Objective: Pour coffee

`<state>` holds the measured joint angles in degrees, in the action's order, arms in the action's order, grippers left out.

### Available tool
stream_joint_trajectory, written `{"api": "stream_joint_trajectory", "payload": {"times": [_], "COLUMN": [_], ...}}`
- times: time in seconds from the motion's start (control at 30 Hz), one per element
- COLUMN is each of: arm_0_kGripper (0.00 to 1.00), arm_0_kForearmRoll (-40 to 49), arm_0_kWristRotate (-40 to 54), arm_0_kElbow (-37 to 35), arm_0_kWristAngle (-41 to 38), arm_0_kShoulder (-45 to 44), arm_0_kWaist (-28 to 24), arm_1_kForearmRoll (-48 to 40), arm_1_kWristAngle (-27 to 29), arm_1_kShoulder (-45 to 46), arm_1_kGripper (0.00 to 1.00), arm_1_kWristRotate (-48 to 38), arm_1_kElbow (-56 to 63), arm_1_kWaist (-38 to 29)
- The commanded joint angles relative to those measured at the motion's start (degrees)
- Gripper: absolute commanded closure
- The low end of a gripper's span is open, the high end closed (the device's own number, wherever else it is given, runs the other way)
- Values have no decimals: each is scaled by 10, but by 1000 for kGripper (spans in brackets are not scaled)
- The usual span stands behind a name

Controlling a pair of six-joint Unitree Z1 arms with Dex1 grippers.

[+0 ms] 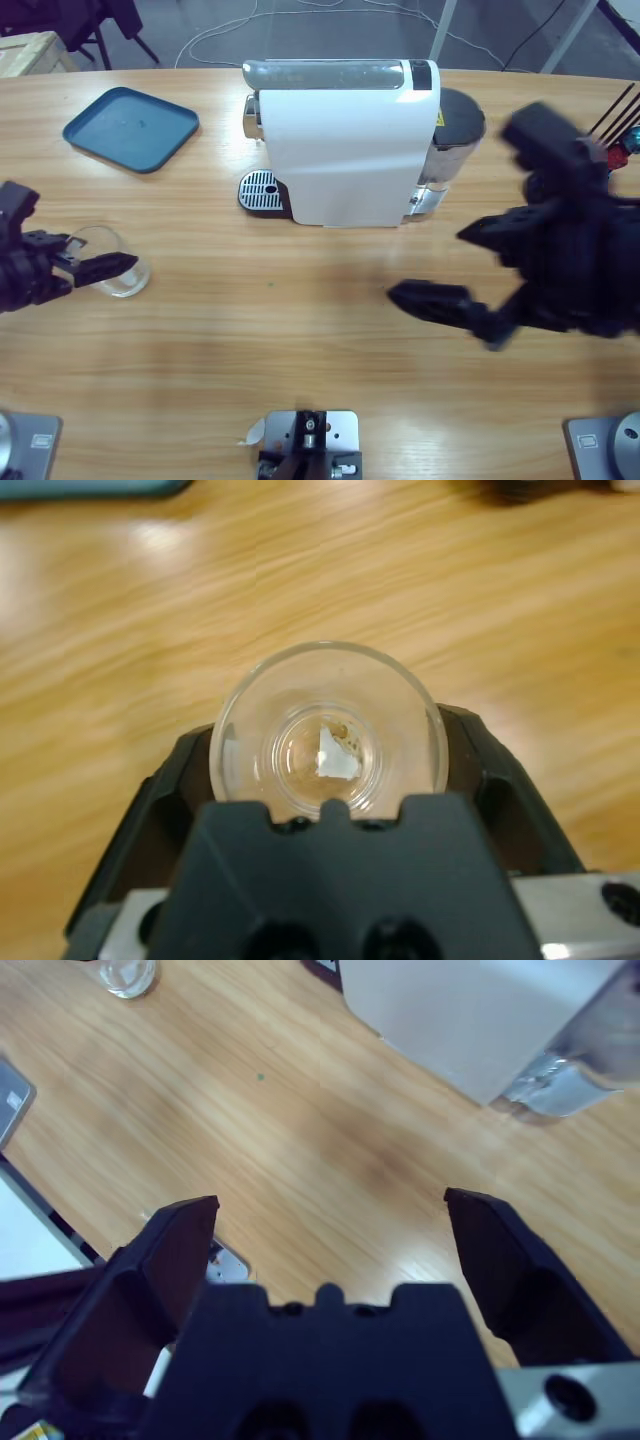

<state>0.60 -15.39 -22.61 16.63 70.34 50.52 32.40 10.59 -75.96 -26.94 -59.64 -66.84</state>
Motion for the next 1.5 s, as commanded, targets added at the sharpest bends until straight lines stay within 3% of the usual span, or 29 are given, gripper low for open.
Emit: {"api": "stream_joint_trajectory", "payload": {"times": [0.03,0.17,0.23,0.33,0.6,1.5], "arm_0_kGripper": [1000,1000,1000,1000,1000,1000], "arm_0_kForearmRoll": [-11,-12,-16,-16,-16,-46], "arm_0_kWristRotate": [254,449,485,545,620,582], "arm_0_kElbow": [-47,-94,-133,-196,-269,-366], "arm_0_kWristAngle": [-210,-355,-425,-492,-537,-548], "arm_0_kShoulder": [-29,-2,56,164,314,436], "arm_0_kWaist": [-82,-195,-247,-280,-285,-230], "arm_1_kForearmRoll": [29,46,51,51,54,47], "arm_1_kWristAngle": [10,11,15,16,16,11], "arm_1_kShoulder": [120,160,171,167,163,127], "arm_1_kGripper": [0,0,0,0,0,0], "arm_1_kWristRotate": [24,25,25,25,23,25], "arm_1_kElbow": [74,103,107,108,111,102], "arm_1_kWaist": [-6,-6,-6,-6,6,49]}}
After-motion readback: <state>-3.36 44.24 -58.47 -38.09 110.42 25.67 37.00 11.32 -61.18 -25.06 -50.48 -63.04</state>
